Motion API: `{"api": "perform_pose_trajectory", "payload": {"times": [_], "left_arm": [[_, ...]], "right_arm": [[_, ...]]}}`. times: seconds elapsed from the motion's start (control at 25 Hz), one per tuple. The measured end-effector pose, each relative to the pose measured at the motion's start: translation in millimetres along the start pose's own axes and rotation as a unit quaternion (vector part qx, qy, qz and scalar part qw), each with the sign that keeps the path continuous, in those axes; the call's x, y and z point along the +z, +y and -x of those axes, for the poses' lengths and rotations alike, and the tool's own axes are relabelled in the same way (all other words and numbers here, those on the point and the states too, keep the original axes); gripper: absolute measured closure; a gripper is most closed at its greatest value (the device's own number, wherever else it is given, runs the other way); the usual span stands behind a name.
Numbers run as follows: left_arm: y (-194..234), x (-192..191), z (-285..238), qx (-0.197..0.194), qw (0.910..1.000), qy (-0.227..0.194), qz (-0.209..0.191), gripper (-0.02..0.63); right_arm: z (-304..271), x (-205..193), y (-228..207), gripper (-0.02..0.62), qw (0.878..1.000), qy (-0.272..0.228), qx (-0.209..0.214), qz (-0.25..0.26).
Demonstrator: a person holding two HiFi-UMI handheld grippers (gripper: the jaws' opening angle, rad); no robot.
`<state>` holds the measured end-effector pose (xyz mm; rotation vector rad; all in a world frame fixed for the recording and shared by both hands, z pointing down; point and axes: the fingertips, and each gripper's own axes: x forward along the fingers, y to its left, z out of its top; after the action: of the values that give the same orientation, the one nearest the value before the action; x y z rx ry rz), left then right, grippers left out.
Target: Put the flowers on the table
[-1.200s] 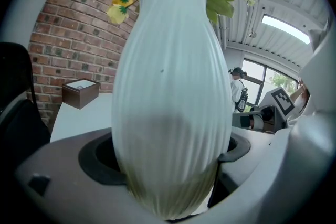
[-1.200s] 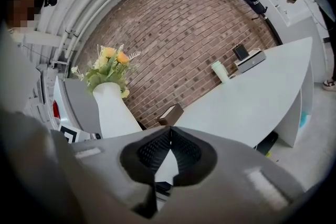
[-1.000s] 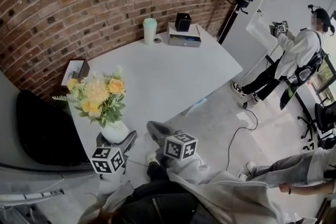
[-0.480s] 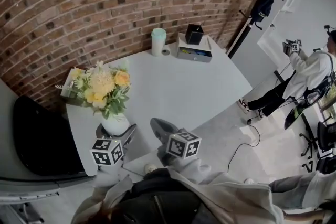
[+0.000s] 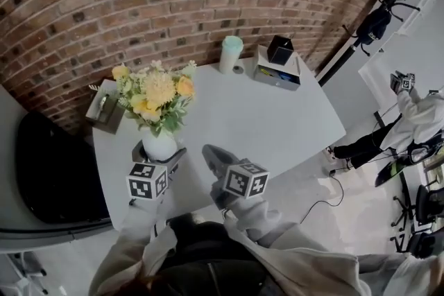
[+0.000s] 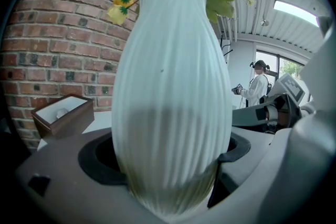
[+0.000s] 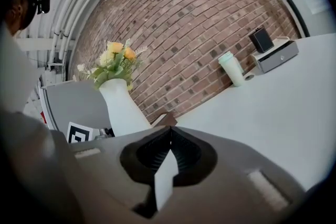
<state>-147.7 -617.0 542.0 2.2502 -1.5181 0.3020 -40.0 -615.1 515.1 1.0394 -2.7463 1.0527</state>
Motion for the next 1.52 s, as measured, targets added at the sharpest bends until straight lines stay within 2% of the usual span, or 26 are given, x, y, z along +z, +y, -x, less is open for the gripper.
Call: {"api": "perform_pose_trajectory", "payload": {"times": [0.44,0.64,0.96,1.24,1.4,1.52], "left_arm": [[54.4,-10.0,-39.1,-0.006,0.9995,0.022,-0.024,0.114],[66.4,-14.7,-68.1,-0.006,0.9990,0.006,-0.044,0.114],[69.7,-28.4,-101.1,-0.025,0.9964,-0.002,-0.081,0.114],[72.0,-37.5,-116.1,-0.031,0.9937,-0.006,-0.108,0.114],[71.9,-38.9,-116.2,-0.033,0.9936,-0.014,-0.107,0.112],[71.2,-39.6,-116.1,-0.033,0.9935,-0.018,-0.107,0.112]], "right_arm": [[-27.9,-14.1,5.3,0.595,0.997,0.015,-0.071,0.002],[-36.3,-12.7,-4.4,0.595,0.994,0.024,-0.105,0.020],[-42.7,-26.9,-30.4,0.595,0.989,0.041,-0.145,0.010],[-32.6,-36.8,-44.8,0.595,0.985,0.044,-0.165,-0.024],[-29.9,-42.5,-48.4,0.595,0.984,0.040,-0.162,-0.059],[-28.7,-43.1,-48.6,0.595,0.984,0.039,-0.161,-0.062]]}}
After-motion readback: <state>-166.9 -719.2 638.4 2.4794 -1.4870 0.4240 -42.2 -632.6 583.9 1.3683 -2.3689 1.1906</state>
